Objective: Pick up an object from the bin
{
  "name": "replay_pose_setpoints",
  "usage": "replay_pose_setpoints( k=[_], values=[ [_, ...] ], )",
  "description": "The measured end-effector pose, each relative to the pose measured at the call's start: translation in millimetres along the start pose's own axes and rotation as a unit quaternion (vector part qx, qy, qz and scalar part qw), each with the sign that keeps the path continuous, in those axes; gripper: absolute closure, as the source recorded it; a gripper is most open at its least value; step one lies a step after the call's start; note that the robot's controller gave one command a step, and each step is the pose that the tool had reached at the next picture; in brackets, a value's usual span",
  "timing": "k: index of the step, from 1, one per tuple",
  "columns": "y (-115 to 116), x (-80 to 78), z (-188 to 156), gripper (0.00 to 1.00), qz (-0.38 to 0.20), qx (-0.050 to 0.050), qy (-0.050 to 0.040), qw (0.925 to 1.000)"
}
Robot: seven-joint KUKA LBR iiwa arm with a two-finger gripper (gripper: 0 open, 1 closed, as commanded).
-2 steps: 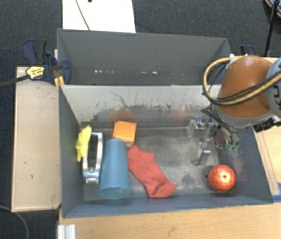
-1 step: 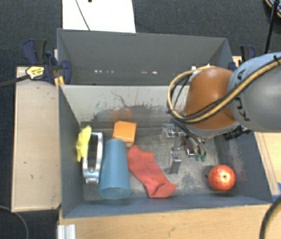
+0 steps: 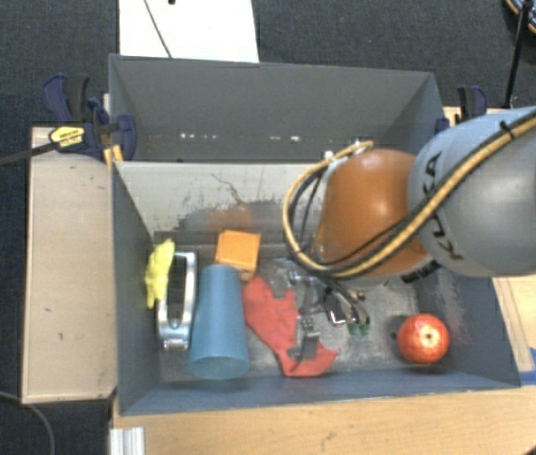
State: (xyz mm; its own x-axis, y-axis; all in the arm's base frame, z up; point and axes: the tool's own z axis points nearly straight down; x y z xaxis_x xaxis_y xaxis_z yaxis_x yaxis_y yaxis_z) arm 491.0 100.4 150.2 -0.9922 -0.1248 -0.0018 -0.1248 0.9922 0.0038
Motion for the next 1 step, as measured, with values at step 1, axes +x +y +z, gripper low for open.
replay_pose_setpoints(
  k=[1],
  values=[
    [-23.1, -0.8, 15.5, 0.0, 0.148, 0.002, 0.0003, 0.989]
  ],
)
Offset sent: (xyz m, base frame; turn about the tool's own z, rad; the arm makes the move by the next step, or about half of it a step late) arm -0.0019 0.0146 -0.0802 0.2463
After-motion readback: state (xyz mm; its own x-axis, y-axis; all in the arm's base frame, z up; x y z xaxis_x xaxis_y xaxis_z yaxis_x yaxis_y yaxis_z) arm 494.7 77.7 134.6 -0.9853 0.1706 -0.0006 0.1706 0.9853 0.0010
